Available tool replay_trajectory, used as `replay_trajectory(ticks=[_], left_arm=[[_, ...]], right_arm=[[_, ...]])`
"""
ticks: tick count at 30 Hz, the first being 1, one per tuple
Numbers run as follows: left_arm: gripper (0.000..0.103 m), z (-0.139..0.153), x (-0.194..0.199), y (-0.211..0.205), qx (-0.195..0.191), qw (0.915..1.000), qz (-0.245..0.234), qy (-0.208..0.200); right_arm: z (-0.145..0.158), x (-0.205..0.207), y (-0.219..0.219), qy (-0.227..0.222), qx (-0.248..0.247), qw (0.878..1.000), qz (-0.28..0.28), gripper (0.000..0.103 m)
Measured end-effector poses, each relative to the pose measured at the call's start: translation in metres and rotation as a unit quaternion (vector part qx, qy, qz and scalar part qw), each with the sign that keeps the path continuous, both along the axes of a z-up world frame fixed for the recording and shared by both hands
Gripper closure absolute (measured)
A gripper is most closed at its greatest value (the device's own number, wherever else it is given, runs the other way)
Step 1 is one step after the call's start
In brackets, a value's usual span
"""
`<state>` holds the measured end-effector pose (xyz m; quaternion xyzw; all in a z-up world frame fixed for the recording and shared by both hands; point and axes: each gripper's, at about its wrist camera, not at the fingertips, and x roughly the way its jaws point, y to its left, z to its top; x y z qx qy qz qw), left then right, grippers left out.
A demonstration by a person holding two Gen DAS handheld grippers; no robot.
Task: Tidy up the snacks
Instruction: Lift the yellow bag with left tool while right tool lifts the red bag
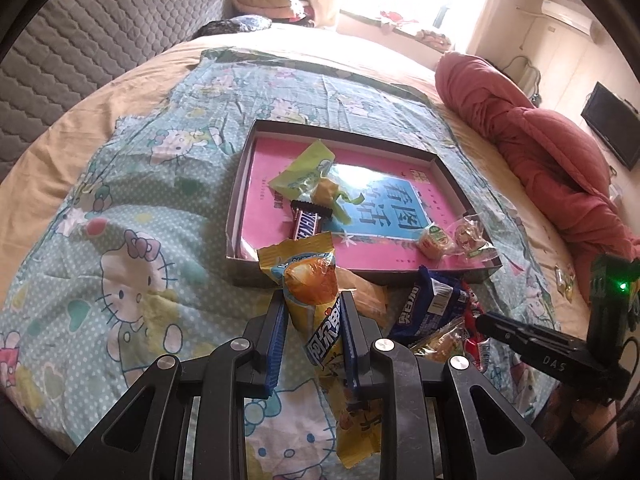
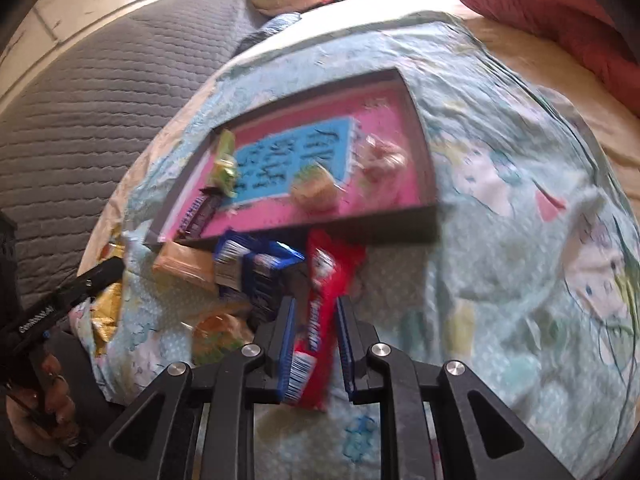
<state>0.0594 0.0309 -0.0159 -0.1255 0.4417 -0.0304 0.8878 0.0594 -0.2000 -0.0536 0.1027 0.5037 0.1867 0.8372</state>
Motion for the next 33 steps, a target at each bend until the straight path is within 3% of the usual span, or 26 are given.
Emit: replay_trajectory(ticks=[6,13,16,19,26,33], left_arm=[[0.077,-0.001,0.0,-0.002,-0.002,1.0,-0.005,0.001],[0.077,-0.001,0.0,-0.005,-0.001,1.0,-0.01,0.001],[0.077,0.0,0.0,-0.005,-0.001,0.9999,-0.01,-0.002],[0.077,0.002,-0.001,-0.005,0.0,0.9999,-0.01,-0.008],[0.077,0.014,-0.001,-0.005,0.005,0.9994,-0.013,-0.033],[0.077,0.026,0.003,-0.008,0.013,0.9981,-0.019,-0.058]], right_arm=[[-0.016,0.004,0.001,0.034,-0.002,0.999,-0.004,0.071],[-0.026,0.013,0.011,0.038,-0.001,0.999,0.009,0.072],[-0.022,0.012,0.019,0.021,-0.035,0.999,0.022,0.082],[-0.008,0.007,0.017,-0.006,-0.022,0.999,0.026,0.085],[0.03,-0.006,0.012,-0.086,-0.003,0.996,0.028,0.085],[0.053,-0.003,0.003,-0.132,0.018,0.991,0.015,0.085]])
